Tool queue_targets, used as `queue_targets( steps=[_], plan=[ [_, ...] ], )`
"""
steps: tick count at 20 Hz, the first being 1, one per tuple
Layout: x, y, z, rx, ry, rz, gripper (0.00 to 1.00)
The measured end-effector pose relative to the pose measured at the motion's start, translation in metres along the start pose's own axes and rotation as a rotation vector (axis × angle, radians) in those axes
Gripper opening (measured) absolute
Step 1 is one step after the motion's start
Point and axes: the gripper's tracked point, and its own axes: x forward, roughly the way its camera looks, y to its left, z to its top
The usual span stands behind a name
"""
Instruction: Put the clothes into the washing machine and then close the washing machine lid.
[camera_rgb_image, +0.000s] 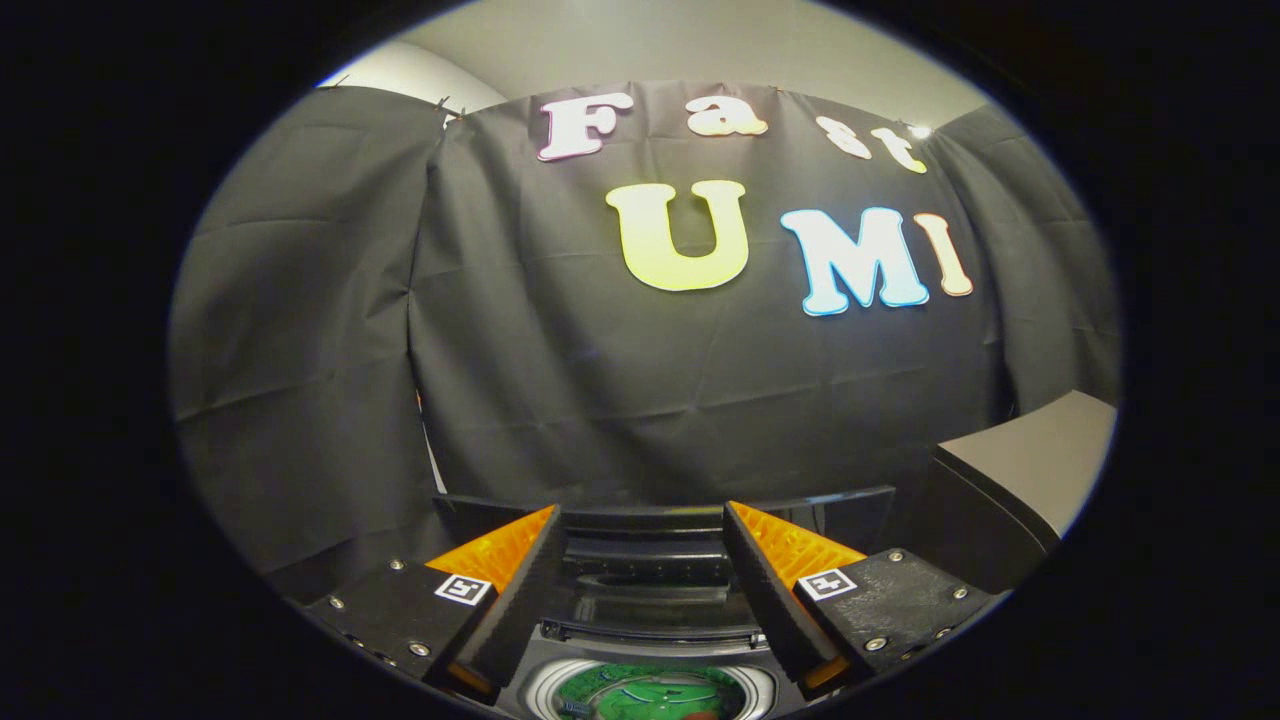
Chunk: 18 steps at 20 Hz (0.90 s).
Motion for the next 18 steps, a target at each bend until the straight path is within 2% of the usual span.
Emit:
queue_targets(
  steps=[7, 18],
  plan=[
    [0.045, 0.010, -0.004, -0.015, 0.088, -0.006, 0.96],
    [0.095, -0.012, -0.024, 0.029, 0.323, -0.114, 0.96]
  ],
)
